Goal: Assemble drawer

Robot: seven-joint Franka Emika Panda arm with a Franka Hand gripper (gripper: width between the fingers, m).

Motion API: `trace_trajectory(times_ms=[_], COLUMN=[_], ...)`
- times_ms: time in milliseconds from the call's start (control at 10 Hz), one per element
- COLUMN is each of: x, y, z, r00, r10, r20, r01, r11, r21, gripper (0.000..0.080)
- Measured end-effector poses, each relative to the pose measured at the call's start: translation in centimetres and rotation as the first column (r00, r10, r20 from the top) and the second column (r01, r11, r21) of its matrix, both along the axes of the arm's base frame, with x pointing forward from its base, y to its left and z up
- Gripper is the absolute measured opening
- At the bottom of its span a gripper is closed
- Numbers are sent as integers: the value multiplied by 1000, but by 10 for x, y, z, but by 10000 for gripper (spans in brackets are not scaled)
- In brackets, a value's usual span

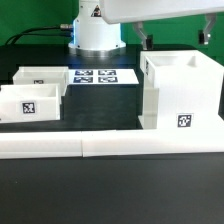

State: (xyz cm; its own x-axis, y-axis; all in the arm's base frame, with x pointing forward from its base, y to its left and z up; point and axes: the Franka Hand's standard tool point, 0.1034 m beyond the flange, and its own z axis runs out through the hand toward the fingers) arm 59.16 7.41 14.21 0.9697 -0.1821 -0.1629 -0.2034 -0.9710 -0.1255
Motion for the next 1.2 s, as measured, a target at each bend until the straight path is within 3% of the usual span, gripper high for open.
trace_trajectory(times_ms=[200,400,800,1000,1200], x=[-16,-27,-27,-36,-51], y=[-35,-69,-66,-82,-95], z=[9,3,3,-3,-16], r00=[1000,998,999,992,983], r10=[31,57,47,123,133], r20=[3,17,14,38,124], r01=[-30,-57,-47,-123,-125], r11=[999,998,999,992,990], r21=[-16,-8,-10,-12,-66], gripper=[649,649,649,649,649])
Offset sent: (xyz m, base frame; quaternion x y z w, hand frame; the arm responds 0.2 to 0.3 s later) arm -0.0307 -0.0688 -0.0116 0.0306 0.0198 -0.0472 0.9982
